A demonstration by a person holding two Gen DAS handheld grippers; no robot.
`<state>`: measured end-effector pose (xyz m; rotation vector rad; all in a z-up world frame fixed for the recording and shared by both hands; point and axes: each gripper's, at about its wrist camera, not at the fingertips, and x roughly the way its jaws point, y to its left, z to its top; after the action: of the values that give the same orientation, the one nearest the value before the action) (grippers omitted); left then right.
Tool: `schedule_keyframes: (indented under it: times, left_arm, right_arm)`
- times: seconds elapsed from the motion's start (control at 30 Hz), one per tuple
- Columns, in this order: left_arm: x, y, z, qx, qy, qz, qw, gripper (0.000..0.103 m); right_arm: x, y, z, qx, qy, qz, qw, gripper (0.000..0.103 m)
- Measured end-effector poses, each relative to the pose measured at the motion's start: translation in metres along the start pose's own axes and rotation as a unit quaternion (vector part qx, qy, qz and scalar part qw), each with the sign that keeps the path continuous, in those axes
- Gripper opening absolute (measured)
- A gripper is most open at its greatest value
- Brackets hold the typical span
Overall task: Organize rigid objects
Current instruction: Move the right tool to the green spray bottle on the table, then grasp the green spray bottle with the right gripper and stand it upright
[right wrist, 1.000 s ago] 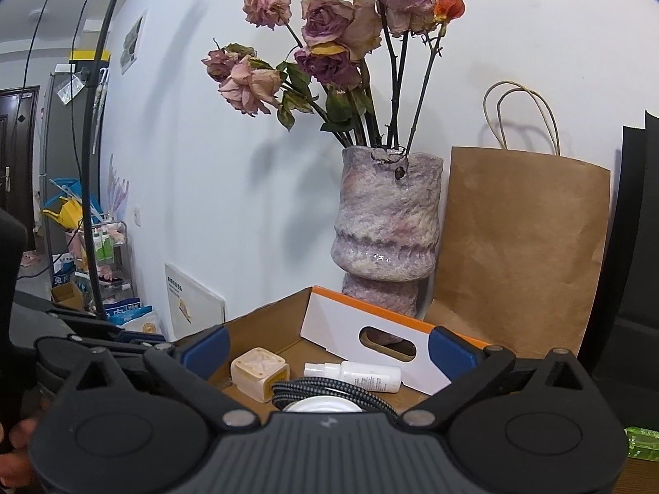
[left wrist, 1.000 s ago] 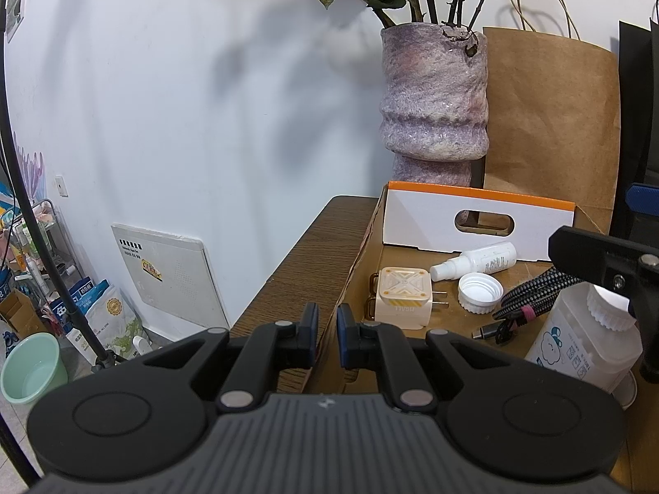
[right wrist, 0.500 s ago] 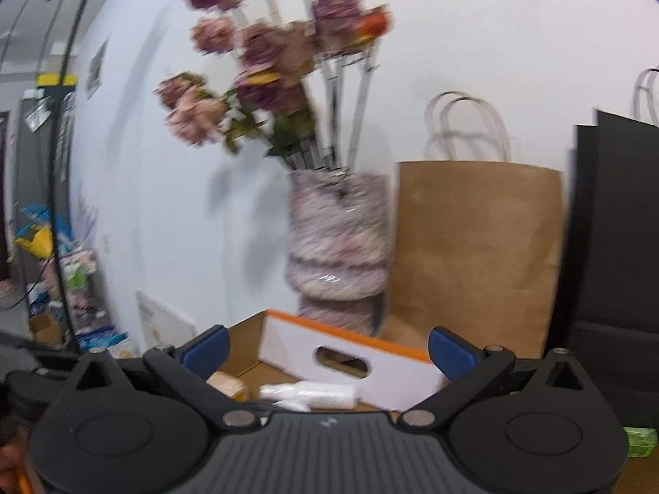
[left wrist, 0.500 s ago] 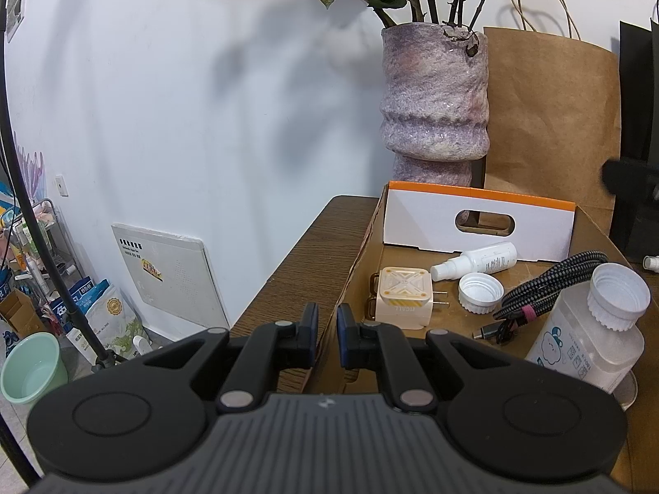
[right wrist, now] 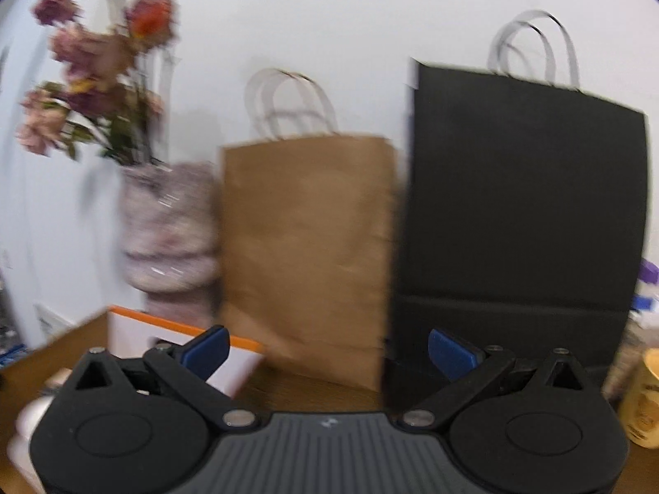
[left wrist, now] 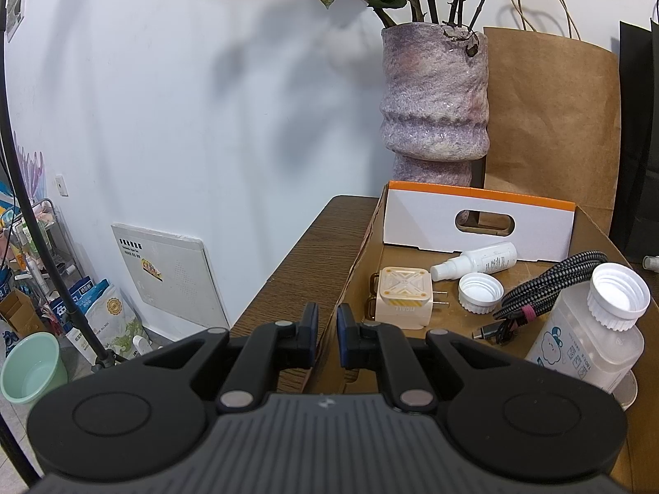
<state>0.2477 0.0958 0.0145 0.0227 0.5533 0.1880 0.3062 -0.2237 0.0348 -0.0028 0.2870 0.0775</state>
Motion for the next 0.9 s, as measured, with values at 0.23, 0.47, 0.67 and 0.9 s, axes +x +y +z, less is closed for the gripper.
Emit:
schedule_keyframes:
  times: [0.23, 0.47, 0.67, 0.9]
  left_arm:
    - [0.0, 0.0, 0.0, 0.0, 0.0, 0.0, 1.0, 0.011]
    - [0.0, 0.0, 0.0, 0.0, 0.0, 0.0, 1.0, 0.01]
    - [0.0, 0.0, 0.0, 0.0, 0.0, 0.001, 1.0, 0.01]
    - [0.0, 0.0, 0.0, 0.0, 0.0, 0.0, 1.0, 0.01]
  right_arm:
    - [0.029, -0.065, -0.022, 0.039, 0.05, -0.084, 0.994, 0.103]
    - [0.053, -0.123, -0.05, 0.122, 0.095, -0.13, 0.979, 0.103]
    - [0.071, -0.137, -0.059, 0.134, 0.11, -0.142, 0.975, 0.103]
    - [0.097, -0.151, -0.063, 0.168, 0.131, -0.118, 0.97, 0.103]
